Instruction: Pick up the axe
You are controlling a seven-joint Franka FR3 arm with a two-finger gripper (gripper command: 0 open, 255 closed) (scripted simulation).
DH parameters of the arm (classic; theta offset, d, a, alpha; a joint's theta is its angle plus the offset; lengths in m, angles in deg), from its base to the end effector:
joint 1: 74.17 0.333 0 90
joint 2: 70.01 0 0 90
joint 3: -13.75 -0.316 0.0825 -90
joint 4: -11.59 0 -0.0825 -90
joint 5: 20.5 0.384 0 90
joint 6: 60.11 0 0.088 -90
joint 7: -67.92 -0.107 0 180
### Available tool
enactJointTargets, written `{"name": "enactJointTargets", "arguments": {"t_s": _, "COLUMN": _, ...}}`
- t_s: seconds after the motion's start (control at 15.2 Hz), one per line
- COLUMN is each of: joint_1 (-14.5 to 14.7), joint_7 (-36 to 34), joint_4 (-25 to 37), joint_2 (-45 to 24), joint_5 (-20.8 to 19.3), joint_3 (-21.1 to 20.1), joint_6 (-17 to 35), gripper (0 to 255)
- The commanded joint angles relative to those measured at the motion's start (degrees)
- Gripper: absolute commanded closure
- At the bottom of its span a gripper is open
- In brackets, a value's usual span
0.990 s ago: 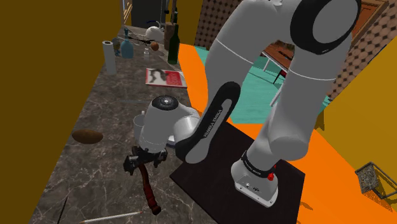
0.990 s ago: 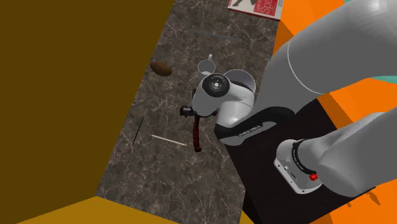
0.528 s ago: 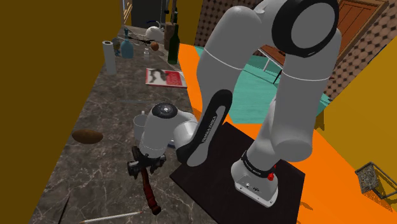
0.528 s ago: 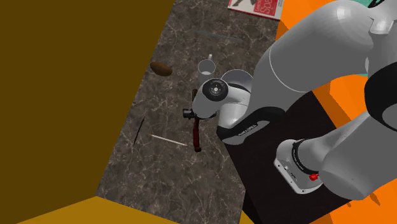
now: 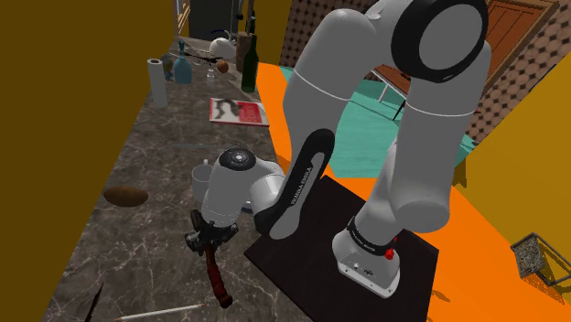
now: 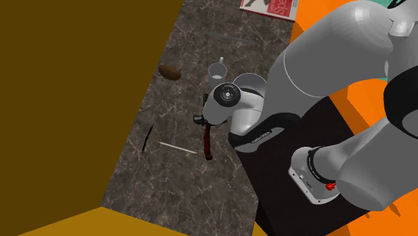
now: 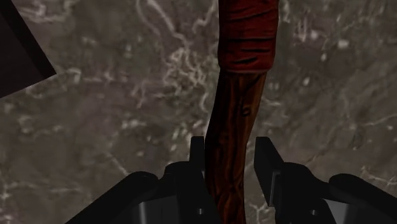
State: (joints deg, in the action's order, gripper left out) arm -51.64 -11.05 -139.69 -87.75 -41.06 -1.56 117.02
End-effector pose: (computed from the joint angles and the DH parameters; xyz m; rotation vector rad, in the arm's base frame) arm 0.3151 0.2926 0.1604 -2.9300 0.5623 -0.0860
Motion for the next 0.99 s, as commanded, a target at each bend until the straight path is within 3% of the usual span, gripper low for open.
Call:
{"name": "enactJointTargets", "arguments": {"t_s": 0.0, "joint_1": 0.1, "joint_7": 0.0, "joint_4": 0.3, "joint_2": -0.4, "joint_5": 0.0, "joint_3": -0.1, "joint_6": 0.1, "gripper": 255}}
{"name": "enactJointTargets", "arguments": {"t_s": 0.46, "joint_1": -10.4, "joint_7": 6.1, "joint_4": -1.4, "joint_2": 6.3, "joint_5": 7.9, "joint_3": -12.3, "joint_6": -5.4, "gripper": 255}}
{"name": "enactJointTargets", "arguments": {"t_s": 0.73, "joint_1": -15.6, "joint_7": 11.7, "joint_4": -2.0, "joint_2": 10.5, "joint_5": 15.7, "joint_3": -19.1, "joint_6": -8.6, "gripper": 255}}
{"name": "enactJointTargets", "arguments": {"t_s": 0.92, "joint_1": -17.9, "joint_7": 16.6, "joint_4": -2.2, "joint_2": 13.9, "joint_5": 22.5, "joint_3": -22.8, "joint_6": -11.3, "gripper": 255}}
